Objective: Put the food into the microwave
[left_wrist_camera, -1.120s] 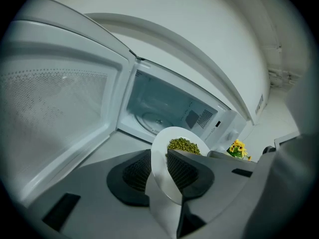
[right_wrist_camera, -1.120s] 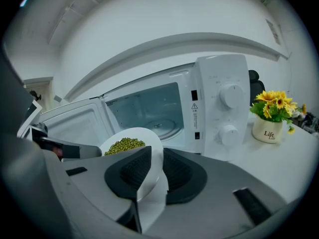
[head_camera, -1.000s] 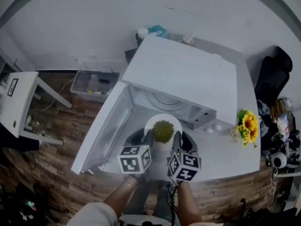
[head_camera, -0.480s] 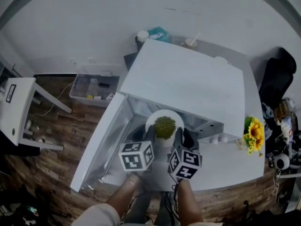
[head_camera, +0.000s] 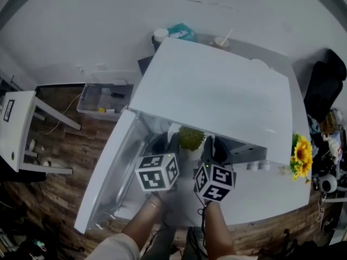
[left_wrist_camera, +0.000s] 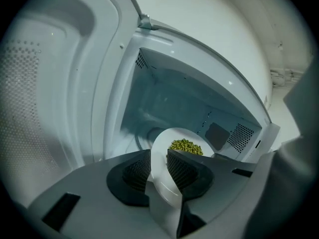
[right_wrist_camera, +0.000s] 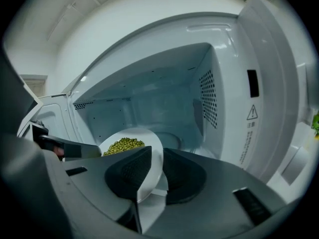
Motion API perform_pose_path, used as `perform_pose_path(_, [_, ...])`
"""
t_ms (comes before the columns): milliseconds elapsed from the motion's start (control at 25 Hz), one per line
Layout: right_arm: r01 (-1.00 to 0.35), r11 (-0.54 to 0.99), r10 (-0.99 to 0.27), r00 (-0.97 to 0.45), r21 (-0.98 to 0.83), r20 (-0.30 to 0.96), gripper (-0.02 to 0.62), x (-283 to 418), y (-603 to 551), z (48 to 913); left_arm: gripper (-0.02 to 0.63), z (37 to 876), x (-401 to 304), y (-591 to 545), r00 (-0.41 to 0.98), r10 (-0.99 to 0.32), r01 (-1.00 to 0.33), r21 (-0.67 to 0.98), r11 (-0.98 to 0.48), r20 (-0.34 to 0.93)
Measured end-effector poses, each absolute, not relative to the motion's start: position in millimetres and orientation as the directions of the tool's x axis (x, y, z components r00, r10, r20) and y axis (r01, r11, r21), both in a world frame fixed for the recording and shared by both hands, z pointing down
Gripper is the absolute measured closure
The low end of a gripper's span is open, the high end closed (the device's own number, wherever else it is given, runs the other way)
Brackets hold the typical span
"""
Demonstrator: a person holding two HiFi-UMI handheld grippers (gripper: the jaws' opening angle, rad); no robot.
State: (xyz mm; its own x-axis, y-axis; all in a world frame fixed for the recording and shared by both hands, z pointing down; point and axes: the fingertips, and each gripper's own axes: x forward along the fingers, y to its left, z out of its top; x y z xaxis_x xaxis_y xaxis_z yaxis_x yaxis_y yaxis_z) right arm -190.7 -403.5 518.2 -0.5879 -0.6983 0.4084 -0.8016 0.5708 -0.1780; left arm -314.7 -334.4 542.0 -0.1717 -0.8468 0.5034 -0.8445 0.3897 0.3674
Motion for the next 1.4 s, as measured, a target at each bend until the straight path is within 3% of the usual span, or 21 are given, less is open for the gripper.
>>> perform_pose_path(1400, [-0.876, 0.441, -0.749, -0.478, -0.194, 0.458, 0.509, -195, -444, 553, 0.489, 565, -333, -388, -0.200, -0.868, -0.837, 0.381, 0.392, 0.454])
